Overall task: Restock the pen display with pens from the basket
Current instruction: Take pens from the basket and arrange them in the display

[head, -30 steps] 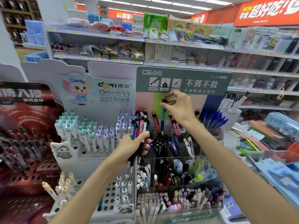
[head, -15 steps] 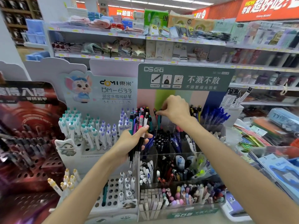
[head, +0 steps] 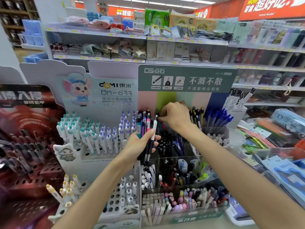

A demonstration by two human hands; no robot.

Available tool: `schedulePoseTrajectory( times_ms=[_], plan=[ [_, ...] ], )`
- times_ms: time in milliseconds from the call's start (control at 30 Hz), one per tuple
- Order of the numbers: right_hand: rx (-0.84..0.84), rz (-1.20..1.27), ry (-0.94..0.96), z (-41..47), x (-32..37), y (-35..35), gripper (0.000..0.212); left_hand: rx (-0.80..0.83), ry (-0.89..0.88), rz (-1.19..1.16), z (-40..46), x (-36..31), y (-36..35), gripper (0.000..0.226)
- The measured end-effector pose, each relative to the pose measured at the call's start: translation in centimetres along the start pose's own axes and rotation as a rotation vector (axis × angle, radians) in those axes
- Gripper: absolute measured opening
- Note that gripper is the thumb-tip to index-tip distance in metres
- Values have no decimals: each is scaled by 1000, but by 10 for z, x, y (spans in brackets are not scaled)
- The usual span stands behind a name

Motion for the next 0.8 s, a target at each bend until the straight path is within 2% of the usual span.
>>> schedulePoseTrajectory(
  times_ms=[67,167,233,300,367,467,533,600,700,800],
  plan=[
    [-45,41,15,-3,-4,1,29,23,-21,-1,0,1,-1,21],
    [-136,340,11,-16,-9,16,35,60,-37,-5,0,3,0,17],
    [28,579,-27,-28,-11,31,38,79,-51,-11,1,3,1,16],
    [324,770,-55,-44,-10,40,36,93,-57,-20,2,4,-2,18],
    [437,884,-57,-53,-10,40,33,100,-65,-31,5,6,-6,17],
    [305,1051,-41,-52,-12,35,18,107,-70,-70,8,6,-10,22],
    [134,1180,-80,-48,-19,40,9,75,-84,-58,9,4,-6,27],
    [-86,1218,-120,-44,-30,50,12,26,-92,-39,10,3,1,29],
    [-339,1058,-123,-43,-40,56,16,-35,-73,4,9,3,10,26],
    [-265,779,-27,-39,-34,46,21,-54,-54,21,9,4,15,25]
  ],
)
Point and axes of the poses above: each hand's wrist, its own z-axis towards the middle knuckle, its own y-axis out of the back of the hand, x = y × z, the point moved 1 cm from there along z, towards the middle knuckle, and after that the axes turned 12 degrees about x, right-handed, at the moved point
